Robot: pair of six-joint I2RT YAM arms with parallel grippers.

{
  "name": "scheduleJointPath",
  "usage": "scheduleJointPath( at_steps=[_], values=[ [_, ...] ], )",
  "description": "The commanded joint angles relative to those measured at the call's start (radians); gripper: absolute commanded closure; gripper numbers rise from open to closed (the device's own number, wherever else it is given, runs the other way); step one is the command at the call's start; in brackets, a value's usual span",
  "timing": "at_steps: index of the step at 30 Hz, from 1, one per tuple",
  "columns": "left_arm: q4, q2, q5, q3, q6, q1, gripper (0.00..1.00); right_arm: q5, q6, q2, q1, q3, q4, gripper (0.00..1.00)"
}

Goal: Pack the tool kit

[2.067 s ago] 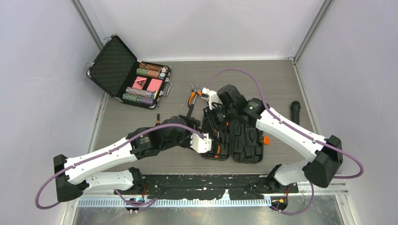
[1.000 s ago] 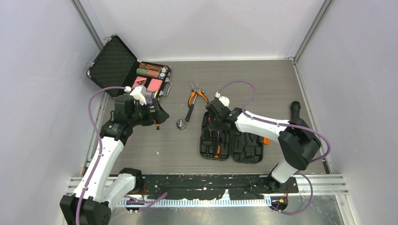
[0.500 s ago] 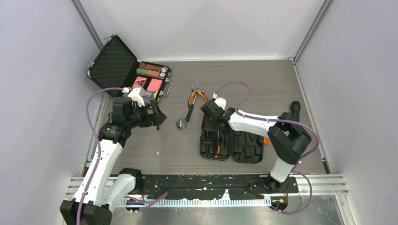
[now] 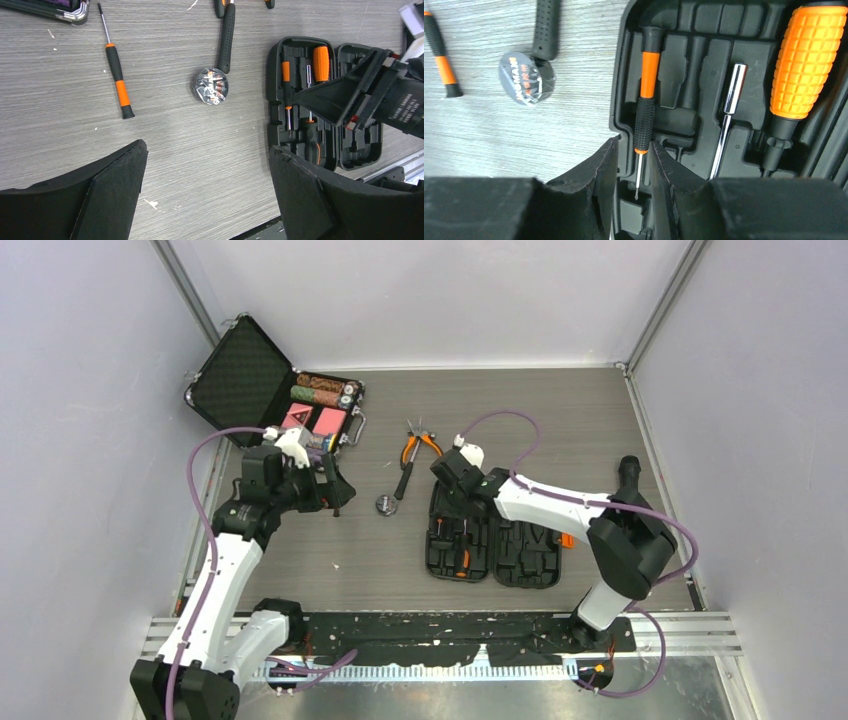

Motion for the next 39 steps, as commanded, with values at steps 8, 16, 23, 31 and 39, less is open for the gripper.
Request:
scheduleJointPath(
  at_steps=[8, 16, 23, 31, 39],
  values=[
    [0.012, 0.012, 0.058, -0.001, 0.016, 0.01, 0.09, -0.023, -0.09, -0.097, -0.045, 0.026, 0.007, 0.71],
    [0.014, 0.032, 0.104, 0.002, 0.019, 0.009, 0.09, -0.119, -0.131, -0.058, -0.105, 0.014, 0.057, 0.75],
    [0.015, 0.04, 0.113, 0.0, 0.024, 0.008, 0.08, -0.155, -0.142, 0.003, -0.112, 0.055, 0.077, 0.77],
    [0.015, 0.041, 0.12, 0.001, 0.027, 0.007, 0.08, -0.156, -0.14, 0.064, -0.114, 0.072, 0.079, 0.8],
    [0.015, 0.038, 0.121, 0.0, 0.03, 0.007, 0.08, -0.133, -0.139, 0.113, -0.119, 0.085, 0.074, 0.87]
  ],
)
